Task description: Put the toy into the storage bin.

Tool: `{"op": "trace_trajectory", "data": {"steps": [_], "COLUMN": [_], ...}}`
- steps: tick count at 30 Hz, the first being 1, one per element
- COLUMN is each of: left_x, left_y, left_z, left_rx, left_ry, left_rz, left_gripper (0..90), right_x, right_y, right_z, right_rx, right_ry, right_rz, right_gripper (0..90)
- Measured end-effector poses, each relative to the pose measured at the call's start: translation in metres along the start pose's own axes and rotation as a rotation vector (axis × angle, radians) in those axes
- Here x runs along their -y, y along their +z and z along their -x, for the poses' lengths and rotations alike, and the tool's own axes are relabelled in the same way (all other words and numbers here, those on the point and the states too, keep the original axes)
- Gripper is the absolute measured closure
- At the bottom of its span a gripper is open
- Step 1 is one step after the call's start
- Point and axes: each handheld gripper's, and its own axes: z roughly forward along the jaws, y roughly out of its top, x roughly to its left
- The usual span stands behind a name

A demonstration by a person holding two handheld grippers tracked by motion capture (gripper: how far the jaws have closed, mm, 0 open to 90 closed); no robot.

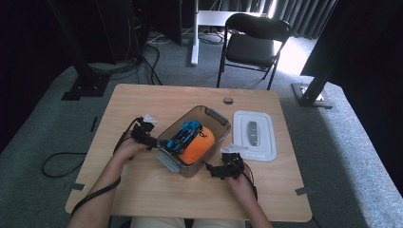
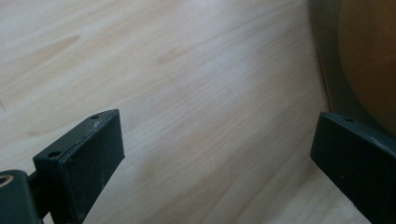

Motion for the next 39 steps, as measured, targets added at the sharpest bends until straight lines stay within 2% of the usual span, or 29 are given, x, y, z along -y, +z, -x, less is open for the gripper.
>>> {"op": "trace_trajectory", "data": {"steps": [12,18,22,28,37,39], "left_x": [0.004,0.007,0.009,0.009,0.008,0.008], "left_y": [-0.002,0.001,0.004,0.005,0.008,0.008], "left_z": [0.012,0.019,0.024,0.036,0.045,0.046], "left_rx": [0.003,0.002,0.016,0.027,0.047,0.048], "left_ry": [-0.003,0.015,0.008,0.032,0.045,0.049], "left_rz": [0.018,-0.003,0.001,-0.003,-0.007,-0.011], "left_gripper": [3.7,3.7,3.8,3.7,3.8,3.7], "right_x": [0.002,0.003,0.003,0.005,0.007,0.007], "right_y": [-0.005,-0.008,-0.010,-0.016,-0.018,-0.019], "right_z": [0.005,0.008,0.011,0.017,0.026,0.028], "right_rx": [0.013,0.016,0.016,0.024,0.022,0.023], "right_ry": [-0.006,-0.019,-0.023,-0.034,-0.021,-0.031], "right_rz": [-0.005,-0.007,-0.011,-0.013,-0.006,-0.006], "right_gripper": [13.4,13.4,13.4,13.4,13.5,13.5]}}
